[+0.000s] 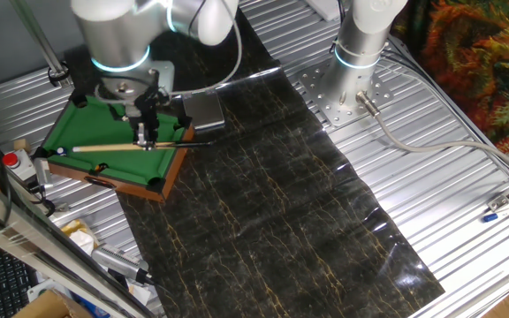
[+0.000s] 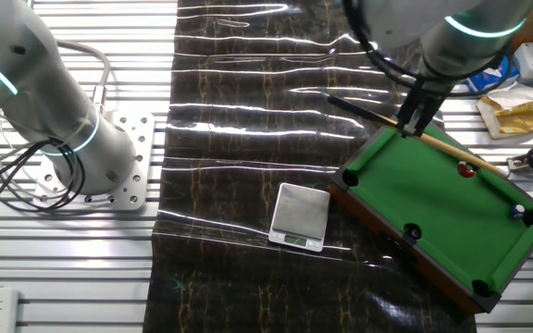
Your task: Hit the pool ball
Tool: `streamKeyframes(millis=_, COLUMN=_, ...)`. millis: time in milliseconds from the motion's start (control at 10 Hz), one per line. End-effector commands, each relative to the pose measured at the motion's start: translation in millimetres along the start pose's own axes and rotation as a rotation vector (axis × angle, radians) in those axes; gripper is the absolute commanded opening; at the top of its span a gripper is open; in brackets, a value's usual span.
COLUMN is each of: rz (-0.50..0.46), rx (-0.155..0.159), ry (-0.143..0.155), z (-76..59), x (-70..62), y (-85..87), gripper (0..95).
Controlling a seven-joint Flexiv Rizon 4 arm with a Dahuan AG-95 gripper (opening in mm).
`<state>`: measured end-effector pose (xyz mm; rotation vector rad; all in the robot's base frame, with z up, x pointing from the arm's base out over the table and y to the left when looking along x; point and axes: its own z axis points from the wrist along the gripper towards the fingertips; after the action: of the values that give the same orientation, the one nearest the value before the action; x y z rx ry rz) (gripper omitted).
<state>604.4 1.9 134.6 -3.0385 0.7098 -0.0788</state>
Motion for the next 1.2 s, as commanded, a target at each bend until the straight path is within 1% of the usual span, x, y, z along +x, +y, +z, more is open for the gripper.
streamKeyframes(millis=100, rz=-0.036, rx=-0.022, ry=0.006, z=3.4, x=3.2, y=-2.8, gripper=0.0)
streamKeyframes(millis=200, rz=-0.047, rx=-0.021, ry=0.015, z=4.0, x=3.3, y=-2.9, gripper=0.0)
streamKeyframes(millis=300, rz=-0.039, rx=-0.023, ry=0.023, z=6.2, x=3.7, y=-3.0, gripper=0.0)
streamKeyframes(millis=500, rz=0.034, rx=-0.016, ry=0.033, z=10.0, x=4.3, y=-3.3, gripper=0.0)
streamKeyframes(millis=700, rz=0.06, rx=-0.007, ry=0.048, z=10.1, x=4.4, y=-3.3, gripper=0.0)
streamKeyframes(millis=1000, rz=0.078, rx=0.0, ry=0.039, z=10.1, x=4.4, y=-3.3, gripper=0.0)
streamKeyframes(millis=1100, rz=0.095, rx=0.001, ry=0.028, z=10.1, x=4.4, y=-3.3, gripper=0.0)
streamKeyframes(millis=1200, rz=0.13, rx=0.003, ry=-0.008, z=10.1, x=4.4, y=-3.3, gripper=0.0)
